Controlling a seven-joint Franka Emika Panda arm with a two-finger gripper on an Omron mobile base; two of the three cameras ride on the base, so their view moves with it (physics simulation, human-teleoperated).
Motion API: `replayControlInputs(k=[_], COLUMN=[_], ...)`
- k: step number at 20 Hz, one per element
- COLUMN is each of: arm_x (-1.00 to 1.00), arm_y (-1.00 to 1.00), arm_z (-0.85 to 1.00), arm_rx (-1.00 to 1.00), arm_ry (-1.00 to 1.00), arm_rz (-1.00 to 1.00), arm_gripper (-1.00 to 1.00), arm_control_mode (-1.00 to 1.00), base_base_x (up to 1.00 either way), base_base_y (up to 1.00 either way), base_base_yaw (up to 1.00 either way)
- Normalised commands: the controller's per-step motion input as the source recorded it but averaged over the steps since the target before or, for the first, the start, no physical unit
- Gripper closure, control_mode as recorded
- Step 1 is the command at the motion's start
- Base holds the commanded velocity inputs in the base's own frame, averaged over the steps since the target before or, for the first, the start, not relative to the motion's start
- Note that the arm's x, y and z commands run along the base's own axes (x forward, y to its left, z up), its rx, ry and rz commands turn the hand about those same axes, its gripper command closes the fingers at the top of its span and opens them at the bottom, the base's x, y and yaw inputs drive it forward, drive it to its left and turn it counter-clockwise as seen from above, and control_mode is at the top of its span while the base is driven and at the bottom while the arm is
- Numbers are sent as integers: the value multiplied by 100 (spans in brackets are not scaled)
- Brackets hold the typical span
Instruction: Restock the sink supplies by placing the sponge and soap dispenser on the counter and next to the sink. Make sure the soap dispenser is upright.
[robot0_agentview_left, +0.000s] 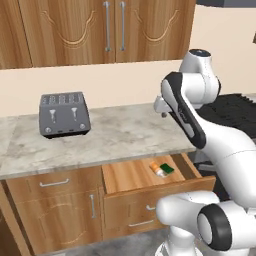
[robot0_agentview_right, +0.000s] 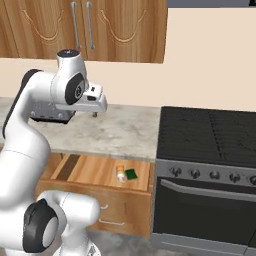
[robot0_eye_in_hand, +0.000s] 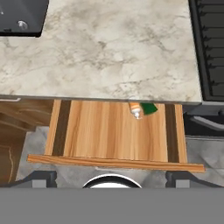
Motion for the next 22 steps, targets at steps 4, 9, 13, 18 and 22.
replayControlInputs(k=[4, 9, 13, 18, 22], arm_x=[0, -2, 63, 41, 4], arm_y=[0, -14, -18, -14, -16], arm_z=[0, -23, -100, -100, -100], arm_rx=[0, 2, 3, 0, 0], arm_ry=[0, 5, 11, 13, 14], arm_rz=[0, 0, 0, 0, 0], arm_gripper=[-100, -100, -100, -100, -100], arm_control_mode=[100, -100, -100, -100, -100], base_base_x=[-35, -19, 0, 0, 0], base_base_y=[-19, -13, 0, 0, 0], base_base_yaw=[0, 0, 0, 0, 0])
